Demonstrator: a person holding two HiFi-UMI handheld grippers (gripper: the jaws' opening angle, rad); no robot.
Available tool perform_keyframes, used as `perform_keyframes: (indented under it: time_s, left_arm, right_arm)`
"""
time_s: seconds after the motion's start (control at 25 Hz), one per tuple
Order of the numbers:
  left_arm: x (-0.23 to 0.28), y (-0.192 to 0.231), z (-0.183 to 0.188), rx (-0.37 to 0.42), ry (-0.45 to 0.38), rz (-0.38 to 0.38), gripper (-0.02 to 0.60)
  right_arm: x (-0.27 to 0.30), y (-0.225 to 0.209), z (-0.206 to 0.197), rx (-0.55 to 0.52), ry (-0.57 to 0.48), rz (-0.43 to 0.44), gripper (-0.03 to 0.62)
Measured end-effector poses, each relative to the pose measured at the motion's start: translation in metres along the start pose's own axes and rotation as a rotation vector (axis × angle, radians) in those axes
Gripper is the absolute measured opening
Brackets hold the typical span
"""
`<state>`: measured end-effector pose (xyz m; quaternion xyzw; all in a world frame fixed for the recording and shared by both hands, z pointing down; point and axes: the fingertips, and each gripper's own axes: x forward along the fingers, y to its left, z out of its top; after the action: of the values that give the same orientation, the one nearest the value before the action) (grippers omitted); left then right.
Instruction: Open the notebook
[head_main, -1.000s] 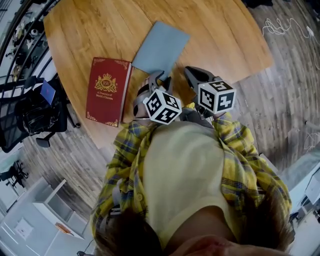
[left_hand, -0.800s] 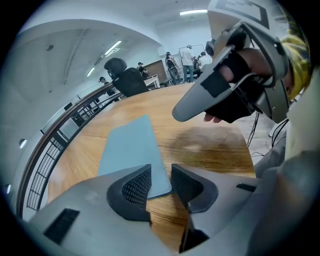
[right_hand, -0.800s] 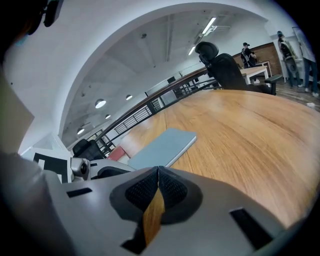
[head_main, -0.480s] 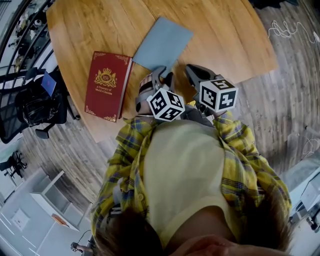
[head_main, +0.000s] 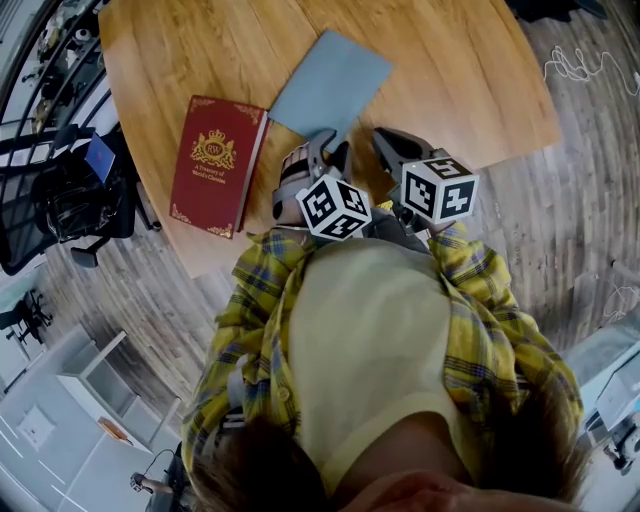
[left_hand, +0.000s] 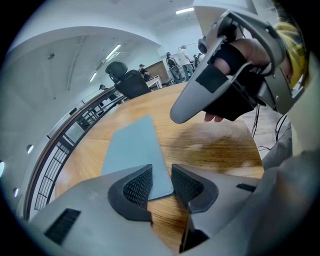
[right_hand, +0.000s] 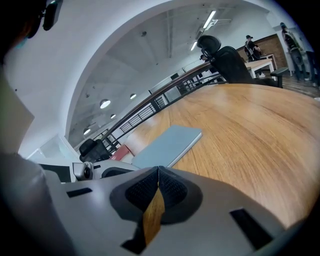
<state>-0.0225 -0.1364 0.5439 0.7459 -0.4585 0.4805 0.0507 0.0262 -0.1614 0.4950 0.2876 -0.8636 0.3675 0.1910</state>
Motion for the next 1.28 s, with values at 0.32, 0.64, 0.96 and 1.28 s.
perform_keyframes:
  time_s: [0.32,0.64,0.96,1.28]
  left_arm:
    - [-0.001,0.003,0.001,-0.081,0.007,-0.053,0.11]
    - [-0.003,0.001,0.004,-0.054,0.025,-0.074,0.048]
    - [-0.005,0.0,0.007,-0.019,0.037,-0.075,0.017]
    - [-0.012,0.005,0.012,-0.027,0.047,-0.089,0.009]
  right_arm:
    - [-0.002,0.004,-0.001,0.003,-0.006,0.015,0.064]
    - [-0.004,0.006,-0.004,0.016,-0.025,0.012,0.064]
    - [-0.008,0.005,-0.007,0.033,-0.044,-0.002,0.064]
    - [-0.01,0.006,-0.007,0.041,-0.054,-0.019,0.064]
